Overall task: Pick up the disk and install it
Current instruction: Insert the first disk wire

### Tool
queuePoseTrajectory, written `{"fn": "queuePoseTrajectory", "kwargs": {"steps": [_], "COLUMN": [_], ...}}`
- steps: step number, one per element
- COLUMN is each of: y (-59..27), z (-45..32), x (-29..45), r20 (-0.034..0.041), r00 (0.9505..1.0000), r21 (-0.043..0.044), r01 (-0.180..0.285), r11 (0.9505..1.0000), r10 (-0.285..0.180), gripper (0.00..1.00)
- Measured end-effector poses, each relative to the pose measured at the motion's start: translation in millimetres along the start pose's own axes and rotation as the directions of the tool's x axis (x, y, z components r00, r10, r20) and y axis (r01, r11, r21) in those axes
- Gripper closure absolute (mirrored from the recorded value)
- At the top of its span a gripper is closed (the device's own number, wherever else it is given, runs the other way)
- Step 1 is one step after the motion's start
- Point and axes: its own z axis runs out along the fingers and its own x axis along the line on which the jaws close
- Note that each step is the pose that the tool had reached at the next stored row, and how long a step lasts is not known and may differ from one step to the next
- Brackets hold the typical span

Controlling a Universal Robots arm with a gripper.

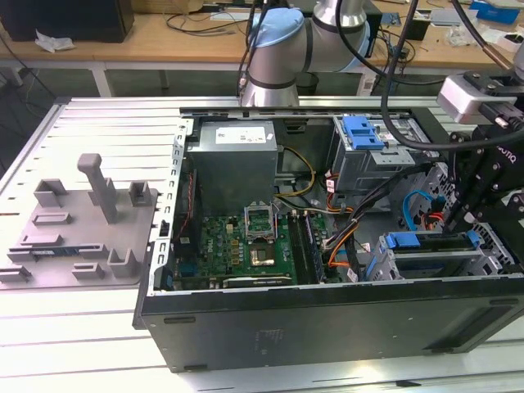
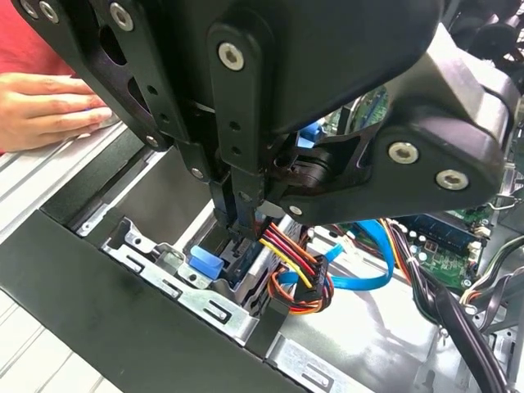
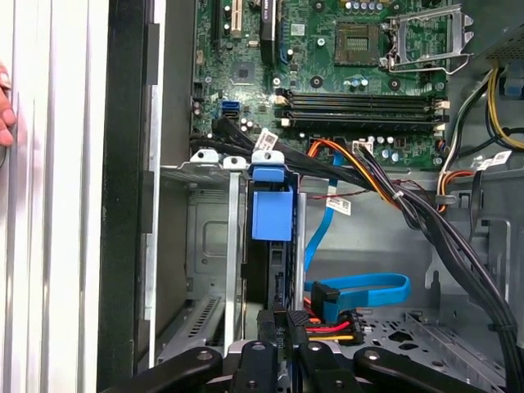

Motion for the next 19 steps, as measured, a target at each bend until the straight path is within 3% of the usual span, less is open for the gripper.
{"fn": "queuePoseTrajectory", "kwargs": {"steps": [19], "y": [-1.0], "z": [4.2], "x": [-0.2], "r20": [0.0041], "r00": [1.0], "r21": [0.0001], "r01": [0.0], "r11": [1.0], "r10": [0.0], "gripper": [0.83]}}
